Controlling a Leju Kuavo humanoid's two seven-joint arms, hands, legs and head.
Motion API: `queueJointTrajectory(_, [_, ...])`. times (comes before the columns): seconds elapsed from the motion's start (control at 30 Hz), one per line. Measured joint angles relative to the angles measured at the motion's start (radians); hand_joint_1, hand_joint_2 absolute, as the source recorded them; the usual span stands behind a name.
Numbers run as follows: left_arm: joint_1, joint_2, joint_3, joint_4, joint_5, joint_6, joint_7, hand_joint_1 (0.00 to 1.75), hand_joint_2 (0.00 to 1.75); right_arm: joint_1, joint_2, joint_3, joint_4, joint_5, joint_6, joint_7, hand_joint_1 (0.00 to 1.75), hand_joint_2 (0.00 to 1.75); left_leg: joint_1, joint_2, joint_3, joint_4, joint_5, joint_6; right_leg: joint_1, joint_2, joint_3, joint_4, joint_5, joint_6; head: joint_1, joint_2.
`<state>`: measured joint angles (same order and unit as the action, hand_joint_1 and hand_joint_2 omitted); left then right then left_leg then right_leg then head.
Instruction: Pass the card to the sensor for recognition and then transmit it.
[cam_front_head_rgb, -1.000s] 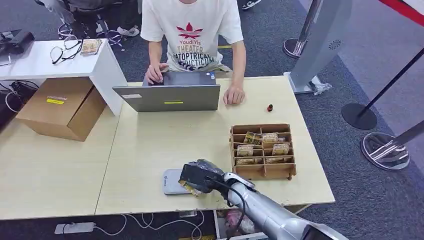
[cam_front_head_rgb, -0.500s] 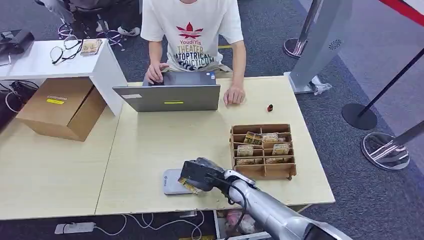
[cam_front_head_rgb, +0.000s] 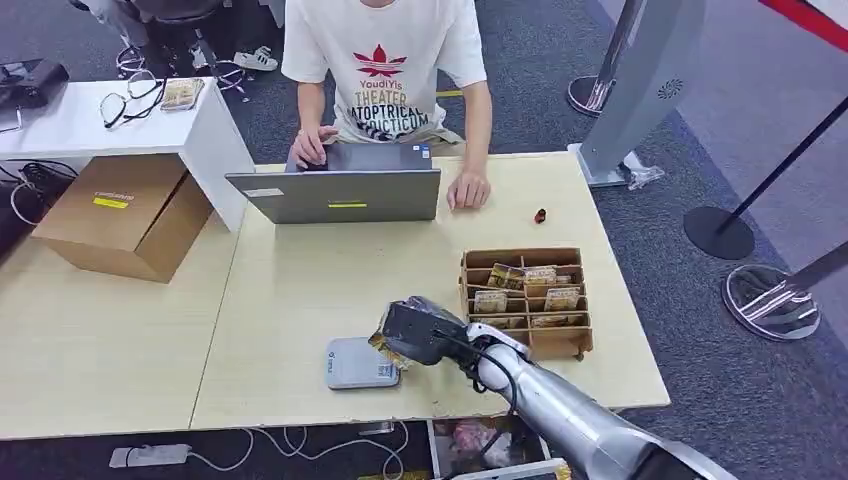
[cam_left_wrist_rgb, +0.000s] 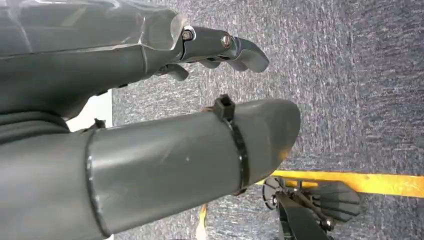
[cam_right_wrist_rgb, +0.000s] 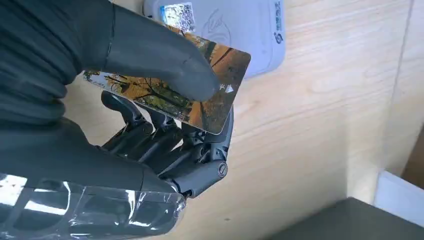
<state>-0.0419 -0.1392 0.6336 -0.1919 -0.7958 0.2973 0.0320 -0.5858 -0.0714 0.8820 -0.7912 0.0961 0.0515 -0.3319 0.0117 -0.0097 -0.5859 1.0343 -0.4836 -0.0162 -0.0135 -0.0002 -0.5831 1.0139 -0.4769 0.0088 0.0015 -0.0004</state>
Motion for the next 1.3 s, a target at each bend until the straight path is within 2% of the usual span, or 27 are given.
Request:
queueJointTrajectory(0.17, [0.0,0.014,0.0,0.003,-0.002,-0.038,0.009,0.0,0.0,0.005,-0.02,-0.035,-0.078,-0.024,-0.007,-0.003,1.75,1.75,0.0,0.0,0.0,0.0,0.0,0.0,0.0,0.0,0.0,0.0,0.0,0.0,0.0,0.0])
queueJointTrajectory(0.63, [0.003,0.03,0.002,0.005,-0.002,-0.047,0.0,0.0,0.0,0.009,-0.038,-0.196,-0.35,0.0,-0.096,0.027,1.75,1.75,0.0,0.0,0.0,0.0,0.0,0.0,0.0,0.0,0.0,0.0,0.0,0.0,0.0,0.0])
queueJointTrajectory(0.97, [0.002,0.031,0.002,0.005,-0.016,-0.048,0.0,0.0,0.0,-0.03,-0.038,-0.3,-0.378,0.055,-0.148,0.057,1.75,1.75,0.0,0.0,0.0,0.0,0.0,0.0,0.0,0.0,0.0,0.0,0.0,0.0,0.0,0.0])
queueJointTrajectory(1.3, [0.0,0.031,0.002,0.005,-0.022,-0.048,0.002,0.0,0.0,-0.045,-0.037,-0.323,-0.37,0.088,-0.166,0.071,1.75,1.75,0.0,0.0,0.0,0.0,0.0,0.0,0.0,0.0,0.0,0.0,0.0,0.0,0.0,0.0])
